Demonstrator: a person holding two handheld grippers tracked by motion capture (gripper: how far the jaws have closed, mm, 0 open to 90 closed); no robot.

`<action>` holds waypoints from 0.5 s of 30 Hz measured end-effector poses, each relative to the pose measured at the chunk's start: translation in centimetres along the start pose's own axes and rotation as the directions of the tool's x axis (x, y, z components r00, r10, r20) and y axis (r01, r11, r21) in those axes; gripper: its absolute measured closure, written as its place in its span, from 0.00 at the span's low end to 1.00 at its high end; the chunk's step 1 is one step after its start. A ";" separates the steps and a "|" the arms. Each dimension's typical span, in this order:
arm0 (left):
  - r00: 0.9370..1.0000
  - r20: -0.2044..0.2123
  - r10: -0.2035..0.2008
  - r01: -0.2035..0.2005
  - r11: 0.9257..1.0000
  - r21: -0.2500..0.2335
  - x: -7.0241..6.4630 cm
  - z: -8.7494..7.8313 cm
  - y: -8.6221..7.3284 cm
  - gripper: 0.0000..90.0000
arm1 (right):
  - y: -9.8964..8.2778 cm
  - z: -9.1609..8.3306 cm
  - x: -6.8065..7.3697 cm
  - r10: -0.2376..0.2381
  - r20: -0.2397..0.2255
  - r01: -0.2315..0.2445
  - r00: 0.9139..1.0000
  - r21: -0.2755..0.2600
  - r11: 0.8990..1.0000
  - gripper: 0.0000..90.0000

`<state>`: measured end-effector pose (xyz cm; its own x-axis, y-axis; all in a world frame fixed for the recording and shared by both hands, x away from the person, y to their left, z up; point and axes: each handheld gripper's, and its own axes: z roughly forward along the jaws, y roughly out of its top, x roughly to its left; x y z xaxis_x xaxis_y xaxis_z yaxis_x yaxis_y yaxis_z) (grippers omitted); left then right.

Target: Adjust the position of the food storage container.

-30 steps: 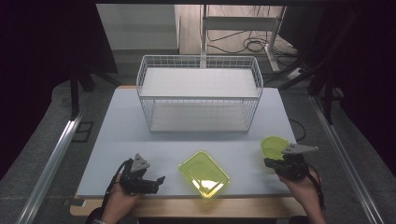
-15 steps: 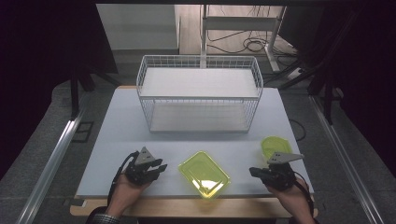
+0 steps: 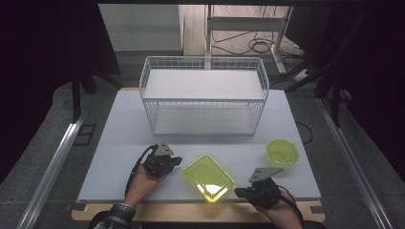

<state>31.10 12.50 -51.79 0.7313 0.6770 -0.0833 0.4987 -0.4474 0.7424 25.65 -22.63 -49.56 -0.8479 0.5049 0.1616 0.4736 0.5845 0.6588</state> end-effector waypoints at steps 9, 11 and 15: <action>0.999 0.049 0.015 -0.017 0.999 0.040 -0.9 0.5 0.0 1.00 | 0.6 0.8 -0.7 0.017 0.013 -0.017 1.000 0.010 1.000 0.98; 0.999 0.051 0.017 -0.019 0.999 0.048 -1.0 0.5 0.0 1.00 | 0.7 0.9 -1.2 0.028 0.020 -0.028 0.999 0.009 1.000 0.97; 0.998 0.051 0.027 -0.031 0.997 0.069 -1.4 0.5 -0.1 1.00 | 1.0 0.9 -2.1 0.041 0.047 -0.042 0.998 0.004 0.999 0.97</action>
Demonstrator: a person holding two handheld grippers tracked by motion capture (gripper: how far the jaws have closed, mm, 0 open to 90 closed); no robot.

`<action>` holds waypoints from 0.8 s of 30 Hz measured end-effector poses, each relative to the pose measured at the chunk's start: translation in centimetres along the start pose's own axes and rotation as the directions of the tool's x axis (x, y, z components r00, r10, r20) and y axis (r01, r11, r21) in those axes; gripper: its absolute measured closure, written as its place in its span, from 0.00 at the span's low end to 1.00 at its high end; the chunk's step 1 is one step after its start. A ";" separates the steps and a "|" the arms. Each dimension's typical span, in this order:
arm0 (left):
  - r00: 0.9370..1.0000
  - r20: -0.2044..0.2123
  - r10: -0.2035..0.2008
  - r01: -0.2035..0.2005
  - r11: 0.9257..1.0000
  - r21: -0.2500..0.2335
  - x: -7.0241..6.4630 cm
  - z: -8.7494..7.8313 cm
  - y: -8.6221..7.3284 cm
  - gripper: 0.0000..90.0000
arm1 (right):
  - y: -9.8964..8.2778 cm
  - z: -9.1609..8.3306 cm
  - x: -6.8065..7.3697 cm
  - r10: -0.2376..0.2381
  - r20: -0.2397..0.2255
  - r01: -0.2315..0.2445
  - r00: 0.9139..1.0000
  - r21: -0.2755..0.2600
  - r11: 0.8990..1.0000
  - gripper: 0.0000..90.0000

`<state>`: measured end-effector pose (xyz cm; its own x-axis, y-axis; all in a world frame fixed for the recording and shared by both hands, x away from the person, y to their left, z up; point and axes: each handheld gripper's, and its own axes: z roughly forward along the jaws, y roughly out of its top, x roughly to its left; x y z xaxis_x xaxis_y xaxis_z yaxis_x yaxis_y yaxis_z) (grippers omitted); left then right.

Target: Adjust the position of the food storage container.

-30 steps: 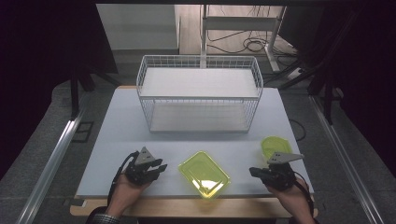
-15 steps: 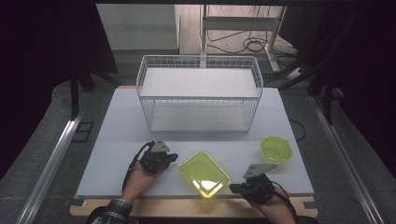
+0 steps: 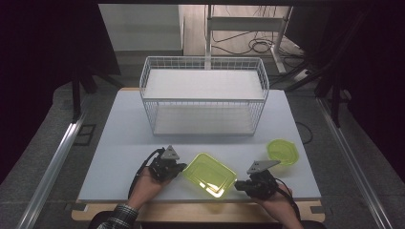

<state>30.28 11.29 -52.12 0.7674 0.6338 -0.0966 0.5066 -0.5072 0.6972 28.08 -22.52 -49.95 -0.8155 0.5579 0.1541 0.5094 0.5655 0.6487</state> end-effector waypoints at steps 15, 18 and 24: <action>1.000 0.027 0.015 -0.016 1.000 0.016 -1.9 -0.6 -0.7 0.99 | 2.8 1.5 -3.4 0.020 0.058 -0.020 0.998 -0.008 1.000 0.97; 1.000 0.024 0.020 -0.020 1.000 0.020 -2.2 -0.6 -0.8 0.98 | 3.2 1.9 -3.8 0.021 0.063 -0.021 0.998 0.001 1.000 0.97; 1.000 0.025 0.013 -0.013 1.000 0.011 -2.3 -1.0 -0.9 0.98 | 3.4 2.6 -4.3 0.013 0.070 -0.013 0.997 0.012 1.000 0.96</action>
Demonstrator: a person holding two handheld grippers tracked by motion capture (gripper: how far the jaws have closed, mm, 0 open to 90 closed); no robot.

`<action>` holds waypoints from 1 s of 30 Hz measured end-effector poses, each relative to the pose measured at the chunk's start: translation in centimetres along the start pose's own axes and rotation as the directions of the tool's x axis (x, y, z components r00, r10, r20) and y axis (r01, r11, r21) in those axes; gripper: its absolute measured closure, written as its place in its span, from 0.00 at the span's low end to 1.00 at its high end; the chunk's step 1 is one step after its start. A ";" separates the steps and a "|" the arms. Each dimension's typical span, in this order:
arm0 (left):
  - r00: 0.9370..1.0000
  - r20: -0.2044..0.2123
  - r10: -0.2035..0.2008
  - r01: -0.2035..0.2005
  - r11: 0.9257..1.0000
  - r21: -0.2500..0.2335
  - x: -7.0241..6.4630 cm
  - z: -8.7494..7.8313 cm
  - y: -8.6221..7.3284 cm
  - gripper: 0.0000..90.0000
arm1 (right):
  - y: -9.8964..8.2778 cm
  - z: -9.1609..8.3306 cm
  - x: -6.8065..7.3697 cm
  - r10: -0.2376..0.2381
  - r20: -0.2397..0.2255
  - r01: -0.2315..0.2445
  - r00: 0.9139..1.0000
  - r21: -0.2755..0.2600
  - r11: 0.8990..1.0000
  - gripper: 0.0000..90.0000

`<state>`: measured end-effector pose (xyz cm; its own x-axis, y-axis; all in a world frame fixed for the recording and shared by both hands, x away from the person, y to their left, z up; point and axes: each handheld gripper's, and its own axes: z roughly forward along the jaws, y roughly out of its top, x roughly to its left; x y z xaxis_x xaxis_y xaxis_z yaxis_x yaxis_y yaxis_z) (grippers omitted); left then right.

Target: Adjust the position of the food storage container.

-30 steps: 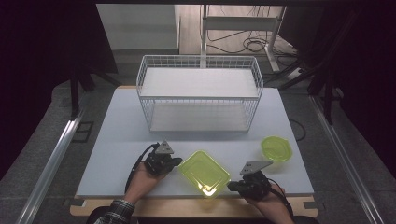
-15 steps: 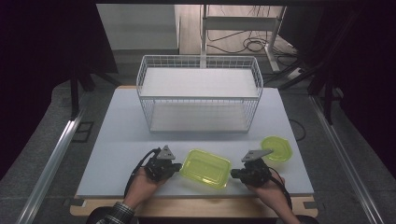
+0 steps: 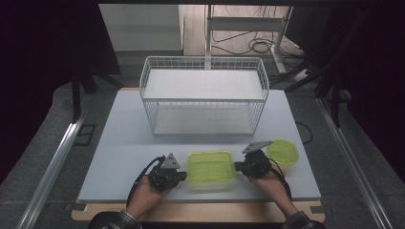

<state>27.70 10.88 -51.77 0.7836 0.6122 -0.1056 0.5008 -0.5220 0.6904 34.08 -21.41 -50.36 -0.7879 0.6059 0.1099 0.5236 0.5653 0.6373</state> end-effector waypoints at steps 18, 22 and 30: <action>0.998 -0.050 -0.031 0.028 0.998 -0.054 -0.2 -2.2 -1.2 0.89 | -0.2 -2.0 -0.6 -0.006 0.070 0.009 0.997 -0.036 0.999 0.88; 0.994 -0.096 -0.045 0.036 0.995 -0.096 -0.5 -3.3 -1.9 0.69 | -0.8 -3.3 -0.2 -0.008 0.082 0.014 0.997 -0.069 0.998 0.77; 0.986 -0.162 -0.049 0.031 0.994 -0.109 -1.2 -4.2 -3.0 0.30 | -1.5 -4.8 0.5 0.002 0.081 0.011 0.997 -0.166 0.986 0.45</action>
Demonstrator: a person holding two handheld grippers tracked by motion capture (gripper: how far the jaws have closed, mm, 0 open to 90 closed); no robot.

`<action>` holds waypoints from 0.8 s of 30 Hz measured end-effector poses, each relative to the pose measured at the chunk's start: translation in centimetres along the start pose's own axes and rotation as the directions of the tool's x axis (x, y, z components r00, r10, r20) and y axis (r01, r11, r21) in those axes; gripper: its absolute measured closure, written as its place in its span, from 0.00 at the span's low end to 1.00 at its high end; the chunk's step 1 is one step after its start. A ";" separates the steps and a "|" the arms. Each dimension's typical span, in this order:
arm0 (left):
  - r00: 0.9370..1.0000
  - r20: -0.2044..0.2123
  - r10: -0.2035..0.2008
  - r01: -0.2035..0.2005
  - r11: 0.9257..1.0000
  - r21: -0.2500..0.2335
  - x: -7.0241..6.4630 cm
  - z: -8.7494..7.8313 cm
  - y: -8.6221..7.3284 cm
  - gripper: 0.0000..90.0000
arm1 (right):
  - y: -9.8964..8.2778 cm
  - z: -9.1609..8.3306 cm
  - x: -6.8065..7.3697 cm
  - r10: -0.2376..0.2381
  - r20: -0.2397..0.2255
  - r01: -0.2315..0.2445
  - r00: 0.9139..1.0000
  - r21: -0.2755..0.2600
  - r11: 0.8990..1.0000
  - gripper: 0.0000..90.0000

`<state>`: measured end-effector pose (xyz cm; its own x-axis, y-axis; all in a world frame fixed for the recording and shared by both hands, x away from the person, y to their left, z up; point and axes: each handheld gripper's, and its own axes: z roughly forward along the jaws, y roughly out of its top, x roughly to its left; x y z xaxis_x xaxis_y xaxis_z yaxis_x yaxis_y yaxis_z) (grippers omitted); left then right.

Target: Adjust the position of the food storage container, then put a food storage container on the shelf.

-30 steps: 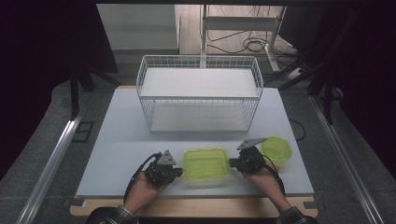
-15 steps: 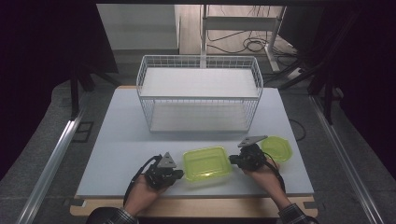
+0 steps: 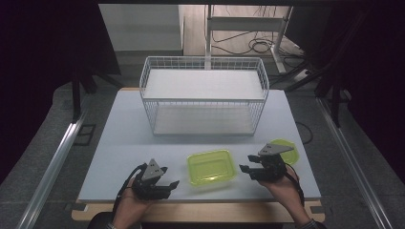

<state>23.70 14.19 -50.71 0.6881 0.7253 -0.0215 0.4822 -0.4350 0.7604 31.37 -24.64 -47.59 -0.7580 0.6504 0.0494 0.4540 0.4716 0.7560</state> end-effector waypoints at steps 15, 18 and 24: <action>0.999 -0.044 0.029 -0.031 0.998 -0.055 0.2 -0.2 -1.4 0.04 | -1.3 0.2 0.4 0.032 -0.044 -0.033 0.999 -0.038 0.999 0.11; 0.999 -0.040 0.037 -0.039 0.998 -0.049 0.2 0.0 -1.5 0.03 | -1.2 0.3 0.2 0.069 -0.060 -0.071 0.996 -0.039 0.997 0.11; 0.997 -0.046 0.067 -0.068 0.997 -0.030 0.0 0.2 -1.4 0.03 | -0.4 0.7 0.5 0.141 -0.044 -0.143 0.989 -0.031 0.989 0.08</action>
<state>23.10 14.68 -51.95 0.6930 0.7185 0.0593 0.4174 -0.4670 0.7795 31.14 -24.14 -48.35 -0.7062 0.6836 0.1845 0.5429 0.3555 0.7608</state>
